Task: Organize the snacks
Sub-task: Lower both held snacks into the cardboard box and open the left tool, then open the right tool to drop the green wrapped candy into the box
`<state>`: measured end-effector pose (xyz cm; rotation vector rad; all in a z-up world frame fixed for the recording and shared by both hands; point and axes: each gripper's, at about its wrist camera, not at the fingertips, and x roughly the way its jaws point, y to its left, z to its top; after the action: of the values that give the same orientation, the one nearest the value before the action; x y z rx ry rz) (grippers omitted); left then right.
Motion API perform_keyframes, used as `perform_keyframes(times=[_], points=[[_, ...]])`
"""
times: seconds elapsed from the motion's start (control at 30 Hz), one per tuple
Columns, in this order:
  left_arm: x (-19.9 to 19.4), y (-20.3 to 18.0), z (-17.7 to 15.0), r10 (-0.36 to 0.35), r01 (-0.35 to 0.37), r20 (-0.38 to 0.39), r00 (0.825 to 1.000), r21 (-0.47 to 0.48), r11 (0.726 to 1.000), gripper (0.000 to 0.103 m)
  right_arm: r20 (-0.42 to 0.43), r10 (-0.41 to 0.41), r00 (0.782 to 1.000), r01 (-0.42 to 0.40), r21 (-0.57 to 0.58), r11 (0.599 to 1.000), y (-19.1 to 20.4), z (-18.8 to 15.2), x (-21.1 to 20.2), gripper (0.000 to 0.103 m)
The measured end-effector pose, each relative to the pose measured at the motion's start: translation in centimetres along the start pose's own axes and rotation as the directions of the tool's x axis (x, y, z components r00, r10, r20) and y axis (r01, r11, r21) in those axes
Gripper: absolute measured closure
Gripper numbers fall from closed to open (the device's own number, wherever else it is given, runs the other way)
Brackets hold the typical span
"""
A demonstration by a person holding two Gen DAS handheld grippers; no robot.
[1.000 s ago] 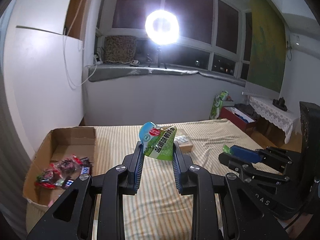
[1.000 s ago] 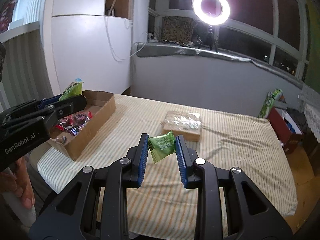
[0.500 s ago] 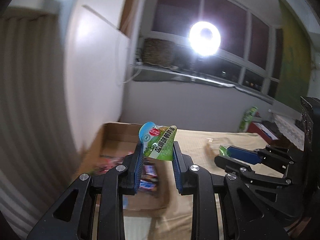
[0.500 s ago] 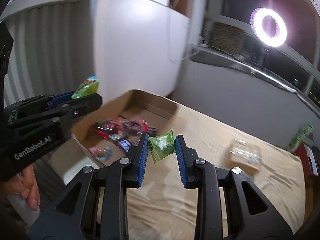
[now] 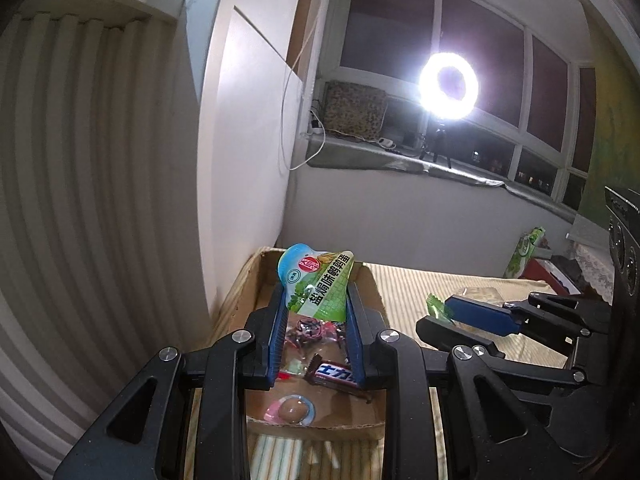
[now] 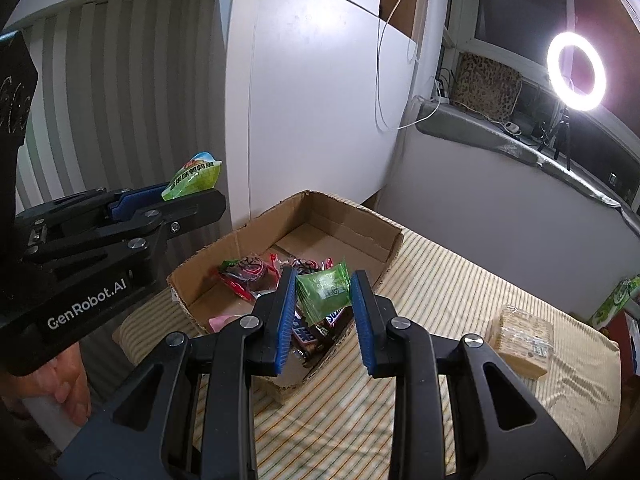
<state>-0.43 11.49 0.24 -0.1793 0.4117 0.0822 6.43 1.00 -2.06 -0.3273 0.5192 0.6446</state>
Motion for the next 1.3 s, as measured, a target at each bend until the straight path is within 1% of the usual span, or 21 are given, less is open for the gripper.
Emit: perform_keyframes(times=[0.2,0.4,0.67,0.97,1.07,1.1,1.13,1.17,1.23,1.3], points=[[1.0,0.4,-0.4,0.005,-0.005,-0.024,1.0,0.0,1.0,0.078,-0.024,0.017,1.0,-0.016,0.006,1.0,-0.4,0.0,1.9,0.074],[3.5,1.0,-0.5,0.012,-0.012,-0.065,0.998,-0.008,1.0,0.078,-0.059,0.036,0.998,-0.035,0.016,0.999,-0.9,-0.3,4.7,0.074],[7.3,1.6,-1.2,0.022,-0.025,-0.132,0.991,-0.022,0.999,0.078,-0.101,0.056,0.993,-0.053,0.032,0.998,-1.7,-0.7,8.8,0.074],[11.1,2.3,-2.4,0.031,-0.039,-0.201,0.979,-0.035,0.999,0.078,-0.135,0.085,0.987,-0.078,0.056,0.995,-2.4,-1.2,12.9,0.074],[12.1,2.5,-2.8,0.038,-0.048,-0.222,0.974,-0.038,0.998,0.076,-0.136,0.085,0.987,-0.076,0.066,0.995,-2.7,-1.4,13.7,0.074],[12.1,2.6,-2.9,0.043,-0.052,-0.219,0.975,-0.035,0.998,0.075,-0.136,0.083,0.987,-0.073,0.074,0.995,-2.8,-1.5,13.9,0.072],[12.1,2.6,-2.7,0.038,-0.047,-0.214,0.976,-0.036,0.998,0.068,-0.137,0.083,0.987,-0.072,0.08,0.994,-3.0,-1.5,14.1,0.07],[12.1,2.5,-2.5,0.025,-0.035,-0.212,0.977,-0.04,0.999,0.067,-0.134,0.086,0.987,-0.075,0.087,0.993,-3.2,-1.6,14.2,0.07],[12.1,2.6,-2.4,0.04,-0.049,-0.215,0.976,-0.036,0.998,0.064,-0.13,0.088,0.988,-0.077,0.091,0.993,-3.3,-1.7,14.1,0.07],[12.1,2.9,-2.5,0.035,-0.047,-0.211,0.977,-0.05,0.998,0.06,-0.13,0.086,0.988,-0.074,0.09,0.993,-3.2,-1.7,14.1,0.07]])
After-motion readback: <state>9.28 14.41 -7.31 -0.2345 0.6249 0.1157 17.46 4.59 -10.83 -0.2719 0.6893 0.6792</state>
